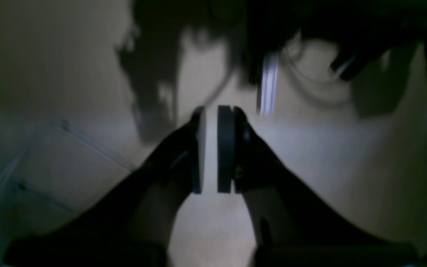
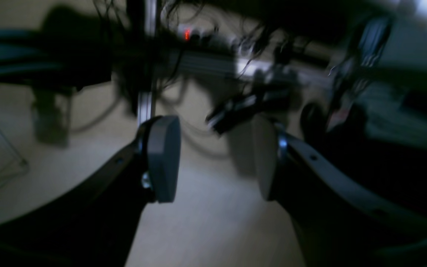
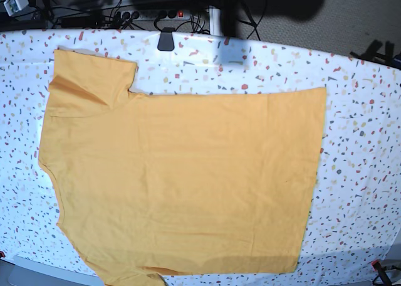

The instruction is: Fold the T-shirt properly

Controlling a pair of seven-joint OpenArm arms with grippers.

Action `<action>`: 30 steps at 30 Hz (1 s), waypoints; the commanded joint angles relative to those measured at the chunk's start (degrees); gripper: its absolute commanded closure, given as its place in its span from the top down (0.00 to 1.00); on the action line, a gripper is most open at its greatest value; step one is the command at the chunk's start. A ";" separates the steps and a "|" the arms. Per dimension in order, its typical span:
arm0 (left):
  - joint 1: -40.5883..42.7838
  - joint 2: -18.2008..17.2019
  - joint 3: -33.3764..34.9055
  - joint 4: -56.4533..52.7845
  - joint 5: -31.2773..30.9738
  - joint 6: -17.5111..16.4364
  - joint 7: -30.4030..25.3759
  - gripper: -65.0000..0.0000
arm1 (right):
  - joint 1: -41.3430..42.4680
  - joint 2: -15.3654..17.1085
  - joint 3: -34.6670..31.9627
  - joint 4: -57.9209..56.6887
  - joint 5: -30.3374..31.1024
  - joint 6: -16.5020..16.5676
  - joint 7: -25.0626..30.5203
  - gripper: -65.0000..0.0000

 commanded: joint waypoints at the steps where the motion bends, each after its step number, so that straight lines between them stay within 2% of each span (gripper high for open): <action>1: 1.25 -0.22 -1.01 2.89 0.00 -0.24 -0.42 0.09 | -0.74 0.35 1.55 1.77 0.44 0.61 0.85 0.49; 7: 0.04 -0.22 -2.32 13.66 0.02 -0.28 -1.97 0.09 | 0.66 0.37 5.22 6.78 0.42 0.57 0.85 0.49; 15: -10.49 -0.24 -2.32 14.93 0.00 -0.31 -1.66 0.09 | 10.03 0.55 5.22 6.97 0.33 0.98 0.87 0.49; 16: -11.96 -0.22 -2.32 14.93 0.00 -0.31 -1.42 0.09 | 11.41 0.52 5.22 6.97 0.00 1.79 0.87 0.49; 19: -16.35 -0.22 -2.29 14.95 -0.02 -0.59 -1.05 0.09 | 15.08 0.55 5.22 6.97 -1.95 6.91 0.87 0.49; 20: -17.84 -0.24 -2.29 14.95 0.00 -1.36 -1.05 0.09 | 16.09 0.68 5.20 6.97 -2.75 7.99 0.87 0.49; 26: -26.08 -0.24 -2.29 14.95 -0.09 -9.05 -1.11 0.09 | 19.34 0.70 5.20 7.82 -6.80 7.99 2.36 0.49; 30: -31.76 -0.24 -2.29 14.93 -3.28 -10.34 -2.67 0.09 | 19.34 0.66 5.20 7.87 -7.56 7.99 9.73 0.49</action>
